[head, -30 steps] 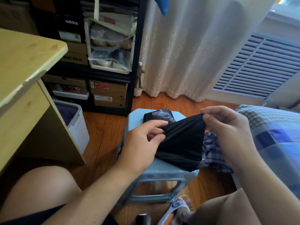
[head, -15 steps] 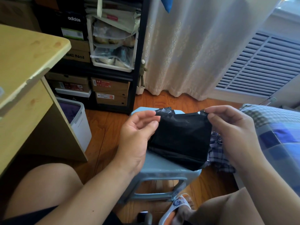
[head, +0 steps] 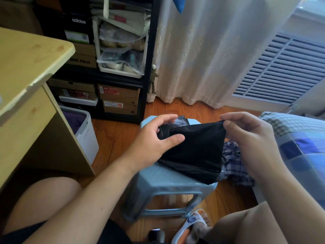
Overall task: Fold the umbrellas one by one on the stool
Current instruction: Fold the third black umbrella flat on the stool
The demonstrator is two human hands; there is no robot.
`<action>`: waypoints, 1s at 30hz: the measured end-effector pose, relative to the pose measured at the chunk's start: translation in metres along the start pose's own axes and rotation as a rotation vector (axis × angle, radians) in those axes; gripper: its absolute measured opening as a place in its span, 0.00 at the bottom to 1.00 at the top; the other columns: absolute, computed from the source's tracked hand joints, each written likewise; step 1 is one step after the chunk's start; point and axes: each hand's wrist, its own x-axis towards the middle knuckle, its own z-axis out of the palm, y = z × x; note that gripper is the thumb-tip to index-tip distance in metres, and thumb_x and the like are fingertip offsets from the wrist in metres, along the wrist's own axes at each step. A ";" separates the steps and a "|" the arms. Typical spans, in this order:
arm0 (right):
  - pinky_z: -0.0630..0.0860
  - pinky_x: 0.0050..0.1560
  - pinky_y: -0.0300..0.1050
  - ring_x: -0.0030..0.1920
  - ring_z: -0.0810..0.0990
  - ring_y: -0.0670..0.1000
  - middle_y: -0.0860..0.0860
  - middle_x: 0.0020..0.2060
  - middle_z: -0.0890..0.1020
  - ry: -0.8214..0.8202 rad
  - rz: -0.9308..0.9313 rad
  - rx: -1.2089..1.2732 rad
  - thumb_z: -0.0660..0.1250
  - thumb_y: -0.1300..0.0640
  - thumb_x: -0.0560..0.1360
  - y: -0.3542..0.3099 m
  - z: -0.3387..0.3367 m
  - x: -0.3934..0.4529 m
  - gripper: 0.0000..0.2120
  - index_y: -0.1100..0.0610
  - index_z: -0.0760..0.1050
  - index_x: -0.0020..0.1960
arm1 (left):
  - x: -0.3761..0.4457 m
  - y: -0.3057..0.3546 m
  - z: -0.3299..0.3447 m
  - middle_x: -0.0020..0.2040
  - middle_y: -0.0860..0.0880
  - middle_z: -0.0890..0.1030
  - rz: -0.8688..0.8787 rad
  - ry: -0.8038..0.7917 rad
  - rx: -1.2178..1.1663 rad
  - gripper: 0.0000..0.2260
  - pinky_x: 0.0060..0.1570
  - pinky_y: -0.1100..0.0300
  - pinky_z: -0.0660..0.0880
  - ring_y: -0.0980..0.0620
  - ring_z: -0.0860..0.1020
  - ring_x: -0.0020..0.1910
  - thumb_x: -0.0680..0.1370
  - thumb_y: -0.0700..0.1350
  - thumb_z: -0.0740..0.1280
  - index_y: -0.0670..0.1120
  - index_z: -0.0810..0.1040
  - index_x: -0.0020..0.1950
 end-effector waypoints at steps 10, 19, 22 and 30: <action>0.73 0.69 0.48 0.69 0.78 0.50 0.48 0.66 0.81 -0.575 0.176 -0.058 0.80 0.46 0.70 0.030 -0.007 0.044 0.35 0.45 0.71 0.74 | 0.028 -0.008 0.004 0.45 0.46 0.88 -0.105 0.124 -0.299 0.05 0.52 0.57 0.80 0.50 0.86 0.48 0.77 0.36 0.74 0.46 0.86 0.47; 0.79 0.42 0.42 0.39 0.82 0.48 0.51 0.38 0.84 -0.305 0.253 -0.102 0.71 0.61 0.80 0.077 0.035 0.113 0.05 0.62 0.81 0.45 | 0.051 -0.018 -0.005 0.43 0.54 0.84 0.049 0.628 0.109 0.05 0.49 0.55 0.81 0.55 0.83 0.43 0.81 0.40 0.67 0.49 0.80 0.49; 0.73 0.44 0.46 0.38 0.76 0.51 0.53 0.36 0.77 -0.303 0.283 -0.331 0.75 0.56 0.77 0.108 0.053 0.140 0.15 0.68 0.76 0.44 | 0.037 -0.029 0.009 0.55 0.54 0.84 0.294 0.140 0.412 0.09 0.59 0.57 0.76 0.56 0.81 0.56 0.82 0.49 0.65 0.50 0.83 0.58; 0.73 0.33 0.36 0.30 0.80 0.45 0.49 0.34 0.84 0.000 0.156 -0.513 0.67 0.57 0.81 0.105 0.007 0.140 0.09 0.54 0.80 0.42 | 0.021 -0.078 0.041 0.85 0.51 0.49 -0.097 -0.405 1.081 0.42 0.80 0.49 0.52 0.48 0.45 0.83 0.71 0.74 0.28 0.61 0.48 0.83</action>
